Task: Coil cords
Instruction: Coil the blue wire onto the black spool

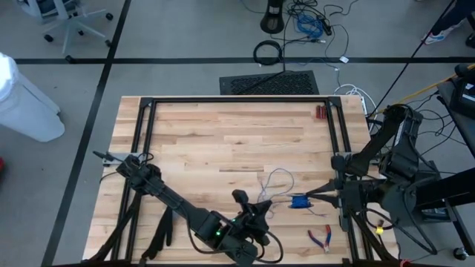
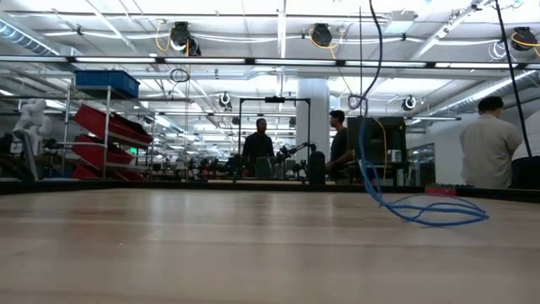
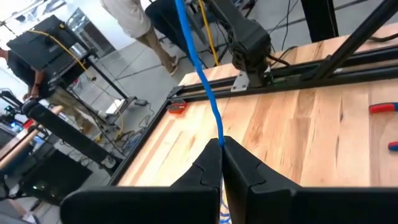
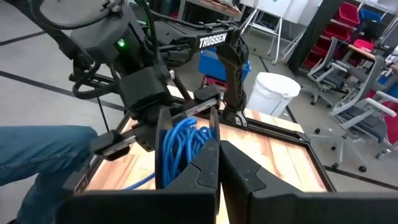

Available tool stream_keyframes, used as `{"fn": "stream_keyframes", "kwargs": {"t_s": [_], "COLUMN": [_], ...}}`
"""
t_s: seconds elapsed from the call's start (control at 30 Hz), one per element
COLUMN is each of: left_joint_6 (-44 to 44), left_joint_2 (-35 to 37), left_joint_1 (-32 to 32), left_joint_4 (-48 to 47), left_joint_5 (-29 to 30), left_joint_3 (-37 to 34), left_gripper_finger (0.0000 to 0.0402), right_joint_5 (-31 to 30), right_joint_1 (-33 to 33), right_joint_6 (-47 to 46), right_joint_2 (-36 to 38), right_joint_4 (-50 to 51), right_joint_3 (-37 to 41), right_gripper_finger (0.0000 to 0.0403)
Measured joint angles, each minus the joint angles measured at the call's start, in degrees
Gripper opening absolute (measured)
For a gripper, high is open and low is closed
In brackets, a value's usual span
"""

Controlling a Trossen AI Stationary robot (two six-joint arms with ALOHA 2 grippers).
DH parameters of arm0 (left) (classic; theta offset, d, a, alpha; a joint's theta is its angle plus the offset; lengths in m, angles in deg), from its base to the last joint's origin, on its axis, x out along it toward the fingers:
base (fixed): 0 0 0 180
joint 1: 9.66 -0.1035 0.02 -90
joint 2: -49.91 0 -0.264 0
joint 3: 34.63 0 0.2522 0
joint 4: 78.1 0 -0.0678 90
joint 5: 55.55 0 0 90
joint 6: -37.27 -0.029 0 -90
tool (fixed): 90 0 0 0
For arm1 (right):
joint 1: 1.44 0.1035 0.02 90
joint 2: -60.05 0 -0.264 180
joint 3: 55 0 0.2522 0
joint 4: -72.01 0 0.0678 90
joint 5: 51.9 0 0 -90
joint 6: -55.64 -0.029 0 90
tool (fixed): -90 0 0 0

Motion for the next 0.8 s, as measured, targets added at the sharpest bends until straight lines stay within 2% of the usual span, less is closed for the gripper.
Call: {"fn": "stream_keyframes", "kwargs": {"t_s": [0.2,0.5,0.63,0.8], "left_joint_6": [0.13,-4.41,-10.00,-24.87], "left_joint_2": [0.00,0.02,0.02,0.11], "left_joint_1": [-0.02,2.43,4.64,5.62], "left_joint_4": [0.74,3.67,5.77,18.84], "left_joint_5": [-0.03,0.40,0.94,1.73], "left_joint_3": [0.00,1.69,4.49,6.32], "left_gripper_finger": [0.0028,0.0133,0.0165,0.0173], "right_joint_5": [0.04,-0.31,-0.42,-0.35], "right_joint_1": [0.00,0.00,-0.34,-1.30], "right_joint_6": [0.23,0.23,0.26,2.46], "right_joint_2": [-0.58,-0.56,-0.56,-1.05], "right_joint_4": [-0.42,-0.40,-0.49,-3.92], "right_joint_3": [0.02,0.02,0.02,0.02], "right_gripper_finger": [0.0000,0.0000,0.0000,0.0000]}}
